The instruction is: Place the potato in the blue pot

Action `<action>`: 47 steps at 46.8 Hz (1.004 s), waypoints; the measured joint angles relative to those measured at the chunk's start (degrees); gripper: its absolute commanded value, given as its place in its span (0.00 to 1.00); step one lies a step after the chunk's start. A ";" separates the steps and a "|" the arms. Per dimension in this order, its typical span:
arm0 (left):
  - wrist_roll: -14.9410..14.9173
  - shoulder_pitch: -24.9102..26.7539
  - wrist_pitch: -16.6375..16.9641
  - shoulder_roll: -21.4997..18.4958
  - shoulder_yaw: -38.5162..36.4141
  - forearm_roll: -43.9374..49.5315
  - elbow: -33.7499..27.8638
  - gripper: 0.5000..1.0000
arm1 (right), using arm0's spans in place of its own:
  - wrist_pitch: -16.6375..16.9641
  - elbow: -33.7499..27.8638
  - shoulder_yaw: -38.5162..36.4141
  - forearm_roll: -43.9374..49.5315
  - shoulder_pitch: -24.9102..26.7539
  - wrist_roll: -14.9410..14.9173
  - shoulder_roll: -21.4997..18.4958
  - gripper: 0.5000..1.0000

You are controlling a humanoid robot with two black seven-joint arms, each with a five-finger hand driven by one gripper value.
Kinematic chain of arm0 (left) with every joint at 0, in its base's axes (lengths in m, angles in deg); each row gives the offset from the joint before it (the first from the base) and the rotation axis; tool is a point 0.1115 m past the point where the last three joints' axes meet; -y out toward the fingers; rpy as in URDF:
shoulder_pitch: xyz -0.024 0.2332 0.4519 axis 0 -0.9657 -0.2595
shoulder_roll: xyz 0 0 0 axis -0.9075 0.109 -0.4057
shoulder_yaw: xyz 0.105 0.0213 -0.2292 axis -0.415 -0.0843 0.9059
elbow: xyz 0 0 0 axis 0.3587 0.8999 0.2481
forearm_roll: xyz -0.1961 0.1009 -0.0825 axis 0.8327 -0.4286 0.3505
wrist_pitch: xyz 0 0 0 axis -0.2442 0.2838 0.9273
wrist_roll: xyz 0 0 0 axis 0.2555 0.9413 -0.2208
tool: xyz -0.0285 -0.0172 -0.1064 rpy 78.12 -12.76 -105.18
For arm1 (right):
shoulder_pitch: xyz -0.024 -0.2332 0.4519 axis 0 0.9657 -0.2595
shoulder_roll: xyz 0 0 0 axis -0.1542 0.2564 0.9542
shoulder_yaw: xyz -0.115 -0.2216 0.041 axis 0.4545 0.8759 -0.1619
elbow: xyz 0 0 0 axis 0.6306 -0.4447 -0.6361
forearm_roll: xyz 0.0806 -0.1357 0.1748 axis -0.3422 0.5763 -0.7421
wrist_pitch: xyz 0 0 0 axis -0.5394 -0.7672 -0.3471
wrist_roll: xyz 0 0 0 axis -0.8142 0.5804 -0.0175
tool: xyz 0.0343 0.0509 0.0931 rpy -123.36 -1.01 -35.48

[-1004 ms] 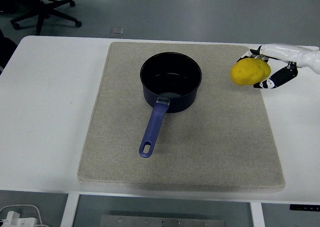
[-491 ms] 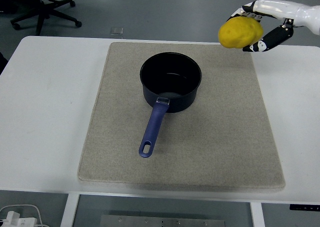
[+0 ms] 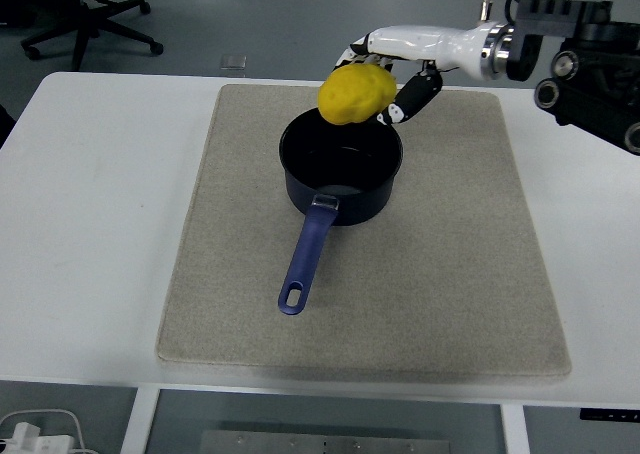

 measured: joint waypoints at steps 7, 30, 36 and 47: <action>0.01 0.00 0.00 0.00 0.00 0.00 0.00 0.99 | 0.59 -4.37 -0.03 0.05 0.57 0.00 -4.84 0.00; 0.01 -0.01 0.00 0.00 0.00 0.00 0.00 0.99 | 0.70 -7.51 0.55 -0.02 4.06 -0.07 -7.21 0.51; 0.01 0.00 0.00 0.00 0.00 0.00 0.00 0.99 | 0.97 -7.55 0.44 -0.02 5.19 -0.25 -6.86 0.86; 0.01 -0.01 -0.02 0.00 0.00 0.00 0.00 0.99 | 2.00 -7.50 0.43 0.04 5.81 -0.28 -6.13 0.86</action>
